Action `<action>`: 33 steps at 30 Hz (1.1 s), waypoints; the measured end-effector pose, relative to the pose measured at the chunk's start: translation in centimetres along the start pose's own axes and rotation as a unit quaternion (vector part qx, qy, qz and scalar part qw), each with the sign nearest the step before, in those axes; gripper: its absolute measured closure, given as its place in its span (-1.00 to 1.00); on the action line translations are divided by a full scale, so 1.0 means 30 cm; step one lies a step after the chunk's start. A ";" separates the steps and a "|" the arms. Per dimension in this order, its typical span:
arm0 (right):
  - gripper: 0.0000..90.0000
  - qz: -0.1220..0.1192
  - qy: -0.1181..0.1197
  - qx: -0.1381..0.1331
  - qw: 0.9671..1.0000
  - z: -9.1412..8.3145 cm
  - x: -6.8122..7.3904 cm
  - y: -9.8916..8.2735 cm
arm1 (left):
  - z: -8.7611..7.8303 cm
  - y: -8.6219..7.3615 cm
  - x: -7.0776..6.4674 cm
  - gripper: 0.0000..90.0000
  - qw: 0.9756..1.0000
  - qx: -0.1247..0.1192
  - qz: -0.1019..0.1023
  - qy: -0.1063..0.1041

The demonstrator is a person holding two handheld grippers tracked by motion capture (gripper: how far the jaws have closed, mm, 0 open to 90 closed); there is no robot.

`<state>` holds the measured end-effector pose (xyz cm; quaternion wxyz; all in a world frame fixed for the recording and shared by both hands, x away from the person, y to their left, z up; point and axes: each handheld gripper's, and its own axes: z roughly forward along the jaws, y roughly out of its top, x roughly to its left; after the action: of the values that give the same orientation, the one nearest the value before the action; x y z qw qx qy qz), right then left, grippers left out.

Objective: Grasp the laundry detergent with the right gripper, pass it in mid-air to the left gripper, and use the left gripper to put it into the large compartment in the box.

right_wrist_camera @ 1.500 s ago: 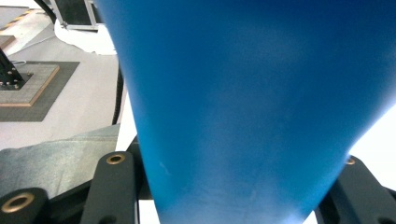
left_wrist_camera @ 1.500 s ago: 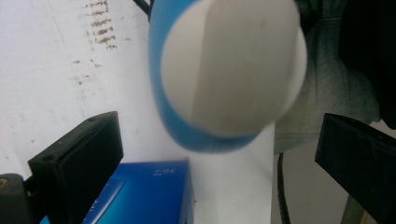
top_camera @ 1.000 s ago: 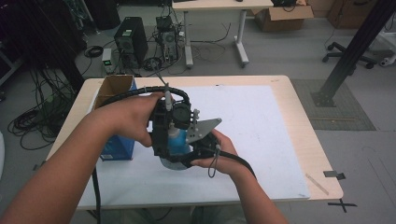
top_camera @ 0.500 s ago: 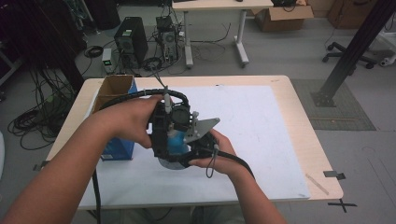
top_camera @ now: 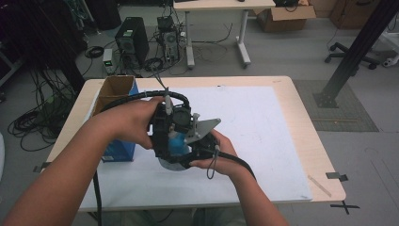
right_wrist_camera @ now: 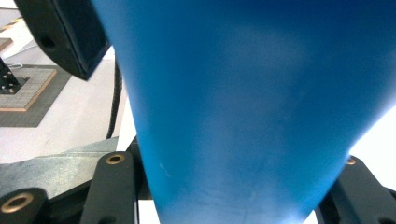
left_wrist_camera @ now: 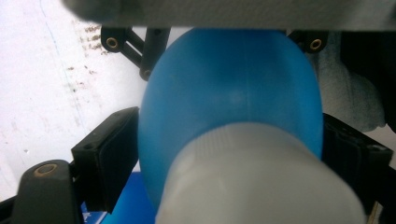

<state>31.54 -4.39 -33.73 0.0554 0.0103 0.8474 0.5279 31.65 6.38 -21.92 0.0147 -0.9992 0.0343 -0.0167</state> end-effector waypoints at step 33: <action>0.01 0.001 0.000 -0.003 1.000 0.012 0.006 0.004 | 0.009 -0.010 -0.010 -0.13 1.000 -0.006 0.009 0.011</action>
<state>31.40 -4.01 -33.80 0.0546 0.0106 0.8460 0.5303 31.39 6.72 -22.21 0.0086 -0.9986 0.0435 -0.0276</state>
